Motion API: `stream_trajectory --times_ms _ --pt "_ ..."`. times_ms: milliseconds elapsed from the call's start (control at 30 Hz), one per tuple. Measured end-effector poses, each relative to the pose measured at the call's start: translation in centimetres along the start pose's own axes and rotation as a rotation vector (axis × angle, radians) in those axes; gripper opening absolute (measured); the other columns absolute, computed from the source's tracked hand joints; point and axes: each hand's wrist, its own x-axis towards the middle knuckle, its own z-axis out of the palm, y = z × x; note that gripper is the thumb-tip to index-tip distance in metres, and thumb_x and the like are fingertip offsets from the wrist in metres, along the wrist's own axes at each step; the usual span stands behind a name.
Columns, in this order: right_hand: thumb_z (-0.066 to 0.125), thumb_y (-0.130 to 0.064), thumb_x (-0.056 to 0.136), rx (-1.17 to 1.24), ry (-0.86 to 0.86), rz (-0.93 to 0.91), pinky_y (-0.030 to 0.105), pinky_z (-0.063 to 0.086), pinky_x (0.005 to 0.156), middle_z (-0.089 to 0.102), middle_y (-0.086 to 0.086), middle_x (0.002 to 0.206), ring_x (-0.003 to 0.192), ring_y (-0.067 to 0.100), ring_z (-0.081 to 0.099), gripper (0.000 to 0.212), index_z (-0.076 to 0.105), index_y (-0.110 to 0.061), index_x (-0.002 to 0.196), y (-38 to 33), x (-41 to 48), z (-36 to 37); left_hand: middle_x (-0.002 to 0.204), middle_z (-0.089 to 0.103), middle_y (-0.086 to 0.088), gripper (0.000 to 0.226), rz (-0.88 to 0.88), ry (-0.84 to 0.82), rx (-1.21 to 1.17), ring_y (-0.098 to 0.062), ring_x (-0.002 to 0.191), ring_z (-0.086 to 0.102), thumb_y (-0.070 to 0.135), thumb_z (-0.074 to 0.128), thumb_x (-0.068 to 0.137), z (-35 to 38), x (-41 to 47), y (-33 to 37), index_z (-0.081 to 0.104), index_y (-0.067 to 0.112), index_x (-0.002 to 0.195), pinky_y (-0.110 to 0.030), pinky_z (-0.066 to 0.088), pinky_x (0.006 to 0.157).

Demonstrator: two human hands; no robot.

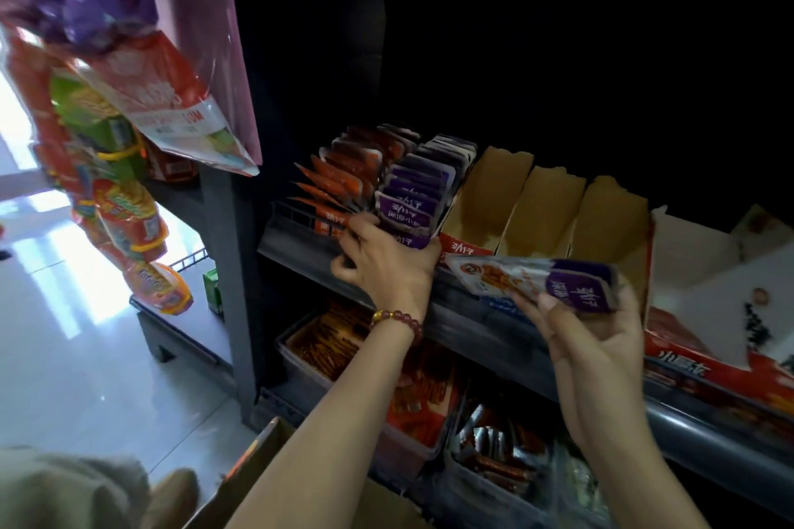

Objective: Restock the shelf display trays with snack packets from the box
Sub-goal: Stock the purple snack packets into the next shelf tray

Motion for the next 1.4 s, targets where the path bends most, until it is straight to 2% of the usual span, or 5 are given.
stream_trajectory --times_ms 333,500,767,1100,1400 --pt "0.068 0.004 0.079 -0.083 -0.143 -0.046 0.023 0.051 0.082 0.065 -0.003 0.095 0.09 0.004 0.065 0.029 0.05 -0.012 0.095 1.4 3.0 7.0 0.102 0.044 0.008 0.063 0.104 0.04 -0.123 -0.017 0.113 0.042 0.042 0.082 0.059 -0.7 -0.6 -1.5 0.035 0.021 0.095 -0.034 0.017 0.097" --pt "0.06 0.016 0.081 -0.076 -0.177 -0.201 0.019 0.048 0.086 0.064 -0.008 0.09 0.091 0.001 0.063 0.033 0.042 -0.011 0.089 2.5 4.7 8.3 0.119 0.052 -0.002 0.062 0.095 0.022 -0.147 -0.022 0.123 0.037 0.043 0.08 0.061 -0.2 -0.5 -1.9 0.048 0.016 0.106 -0.043 0.016 0.104" --pt "0.061 0.018 0.079 -0.312 -0.276 -0.365 0.018 0.046 0.086 0.059 0.009 0.097 0.094 0.008 0.06 0.042 0.042 -0.018 0.088 3.8 5.4 7.8 0.13 0.047 -0.003 0.08 0.096 -0.026 -0.137 -0.023 0.128 0.031 0.063 0.064 0.057 -0.4 -0.2 -2.0 0.049 0.016 0.12 -0.042 0.015 0.102" --pt "0.061 0.011 0.08 -0.12 -0.137 -0.149 0.031 0.046 0.098 0.066 -0.003 0.095 0.101 0.01 0.063 0.033 0.041 -0.016 0.084 5.1 5.0 6.9 0.133 0.043 0.001 0.072 0.082 -0.079 -0.092 -0.021 0.129 0.027 0.047 0.081 0.061 -0.6 0.2 -2.0 0.048 0.023 0.121 -0.04 0.015 0.102" --pt "0.056 0.017 0.08 -0.568 -0.238 -0.309 0.011 0.045 0.08 0.052 -0.013 0.094 0.092 -0.003 0.055 0.049 0.04 -0.028 0.091 3.6 4.0 7.1 0.128 0.046 0.002 0.068 0.095 -0.076 -0.117 -0.02 0.125 0.03 0.047 0.08 0.061 -0.6 0.2 -2.0 0.051 0.026 0.119 -0.041 0.018 0.1"
